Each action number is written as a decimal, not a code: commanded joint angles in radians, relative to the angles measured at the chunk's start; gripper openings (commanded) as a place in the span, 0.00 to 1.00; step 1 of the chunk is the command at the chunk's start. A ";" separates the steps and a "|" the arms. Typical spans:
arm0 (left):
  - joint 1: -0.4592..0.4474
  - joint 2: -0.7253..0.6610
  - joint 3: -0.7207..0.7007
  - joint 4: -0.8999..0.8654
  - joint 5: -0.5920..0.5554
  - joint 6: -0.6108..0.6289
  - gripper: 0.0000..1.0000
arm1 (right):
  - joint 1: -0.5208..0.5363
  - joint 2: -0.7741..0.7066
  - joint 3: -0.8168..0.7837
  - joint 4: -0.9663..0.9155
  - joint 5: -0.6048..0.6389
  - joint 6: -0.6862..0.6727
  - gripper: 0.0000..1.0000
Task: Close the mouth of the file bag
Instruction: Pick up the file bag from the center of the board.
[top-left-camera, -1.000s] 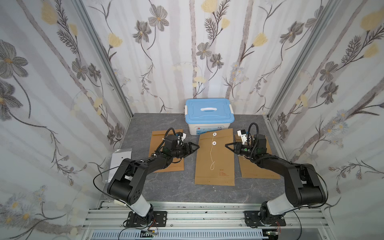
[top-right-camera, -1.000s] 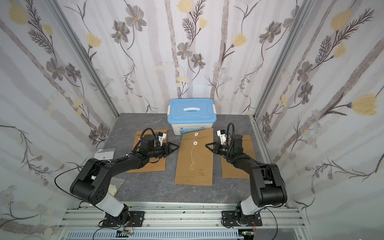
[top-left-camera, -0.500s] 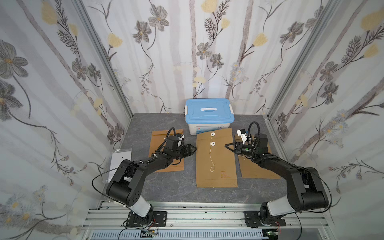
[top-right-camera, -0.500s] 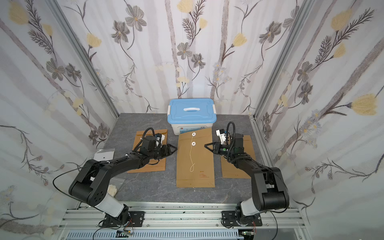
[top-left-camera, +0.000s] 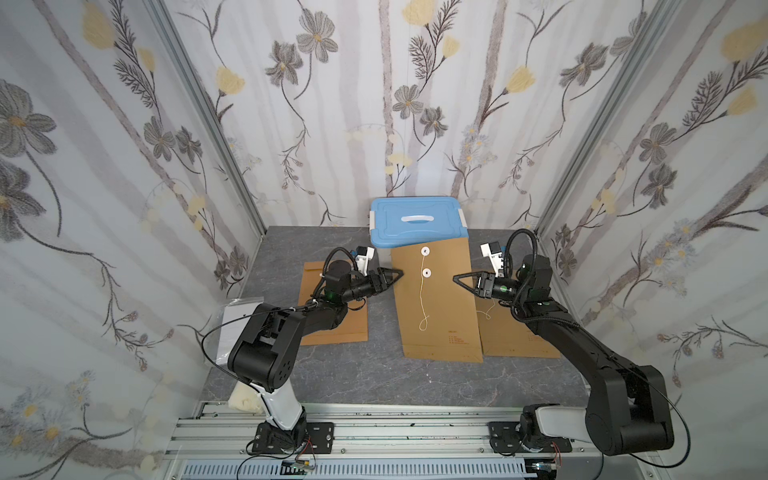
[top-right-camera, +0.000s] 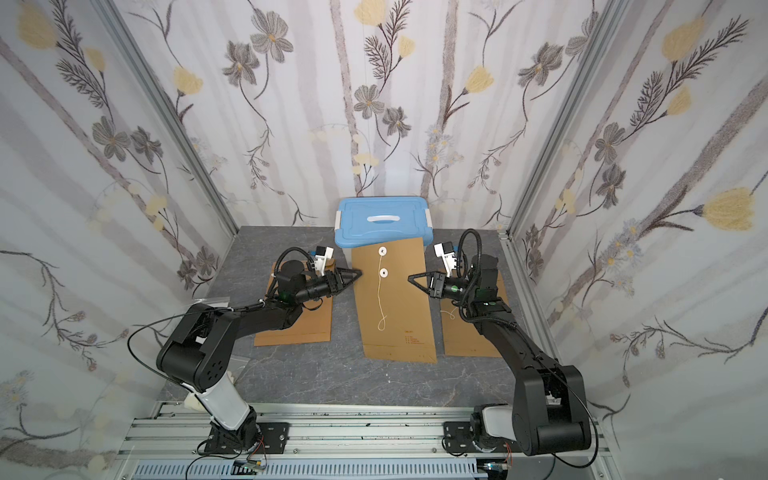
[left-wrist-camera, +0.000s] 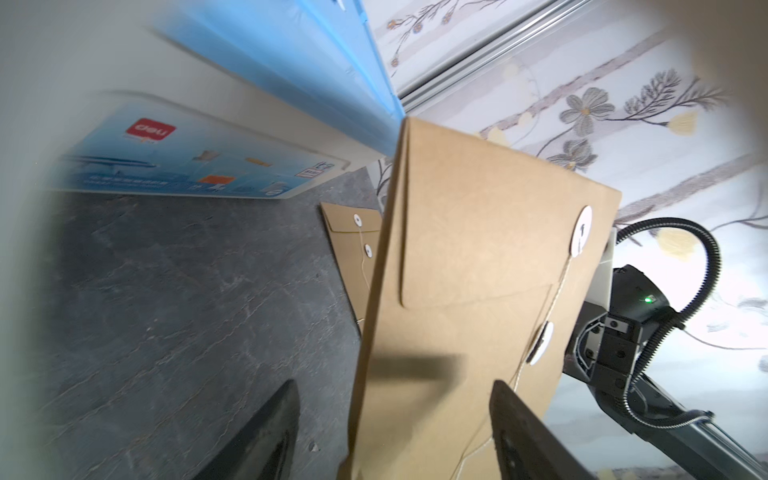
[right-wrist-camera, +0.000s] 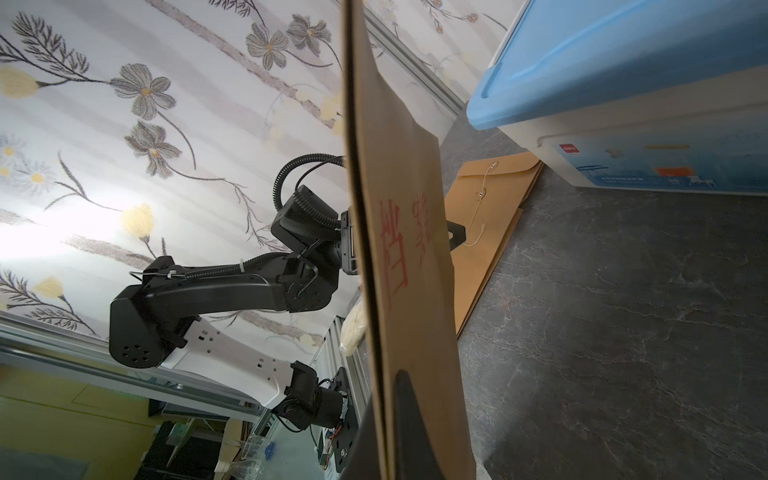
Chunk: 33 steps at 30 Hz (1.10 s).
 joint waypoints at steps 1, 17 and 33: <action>0.010 0.005 0.015 0.185 0.067 -0.098 0.71 | -0.003 -0.013 0.026 -0.024 -0.035 0.013 0.00; 0.012 -0.008 0.045 0.374 0.124 -0.208 0.58 | 0.004 0.033 0.155 -0.004 -0.060 0.100 0.00; 0.005 -0.102 0.026 0.333 0.105 -0.194 0.19 | 0.037 0.060 0.194 0.042 -0.022 0.136 0.00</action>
